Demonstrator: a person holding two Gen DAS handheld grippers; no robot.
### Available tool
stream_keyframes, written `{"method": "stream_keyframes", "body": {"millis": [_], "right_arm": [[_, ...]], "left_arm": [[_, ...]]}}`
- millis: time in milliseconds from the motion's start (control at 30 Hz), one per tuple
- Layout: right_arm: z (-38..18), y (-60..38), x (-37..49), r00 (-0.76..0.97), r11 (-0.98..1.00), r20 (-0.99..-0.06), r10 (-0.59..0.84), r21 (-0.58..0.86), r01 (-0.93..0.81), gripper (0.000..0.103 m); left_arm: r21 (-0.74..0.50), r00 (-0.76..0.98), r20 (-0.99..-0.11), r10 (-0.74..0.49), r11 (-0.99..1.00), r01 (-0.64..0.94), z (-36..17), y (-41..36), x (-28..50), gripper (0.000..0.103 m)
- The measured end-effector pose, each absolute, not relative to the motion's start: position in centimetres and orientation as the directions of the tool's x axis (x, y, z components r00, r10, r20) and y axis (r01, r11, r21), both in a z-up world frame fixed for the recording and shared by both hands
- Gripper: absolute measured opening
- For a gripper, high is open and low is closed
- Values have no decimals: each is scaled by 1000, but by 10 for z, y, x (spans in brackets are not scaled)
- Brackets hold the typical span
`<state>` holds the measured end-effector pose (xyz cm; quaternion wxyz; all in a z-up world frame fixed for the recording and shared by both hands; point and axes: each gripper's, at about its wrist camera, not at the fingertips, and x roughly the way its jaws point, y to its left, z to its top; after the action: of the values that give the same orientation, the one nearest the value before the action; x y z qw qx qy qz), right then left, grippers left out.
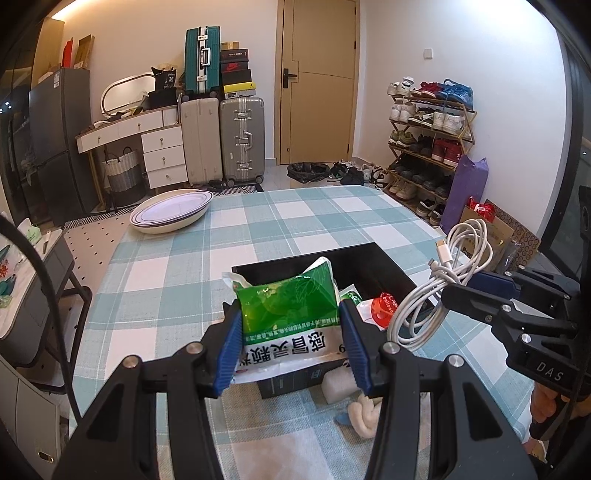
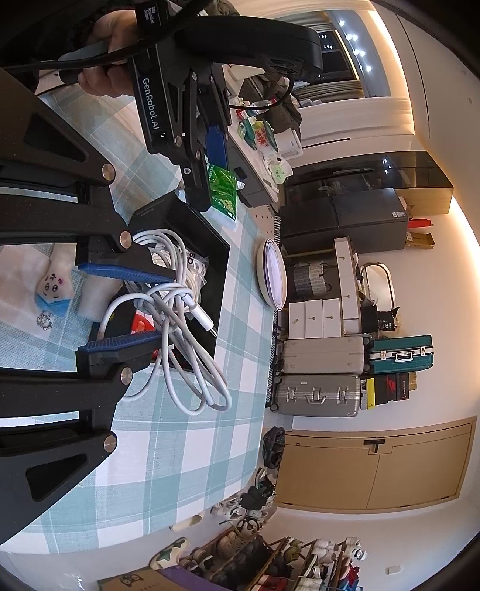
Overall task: Organize soft objects
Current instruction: 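Carry the green packet with the left gripper while the right carries the cable over the box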
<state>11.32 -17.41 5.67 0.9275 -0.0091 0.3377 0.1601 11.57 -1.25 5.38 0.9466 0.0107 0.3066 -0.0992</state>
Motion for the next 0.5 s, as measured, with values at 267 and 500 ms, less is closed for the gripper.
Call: {"method": "stream_keyframes", "body": {"millis": [267,500], "right_arm": [[50,-171,128,722,953,-638,268,63,-298,26],[42,-163,143,712,950,-660,240,10,-311,26]], "left_arm": [[-35,786,-593,-175,981,192,49,-17,135,50],[-26,781,-602,-167,981,191,43,-20,148,50]]}}
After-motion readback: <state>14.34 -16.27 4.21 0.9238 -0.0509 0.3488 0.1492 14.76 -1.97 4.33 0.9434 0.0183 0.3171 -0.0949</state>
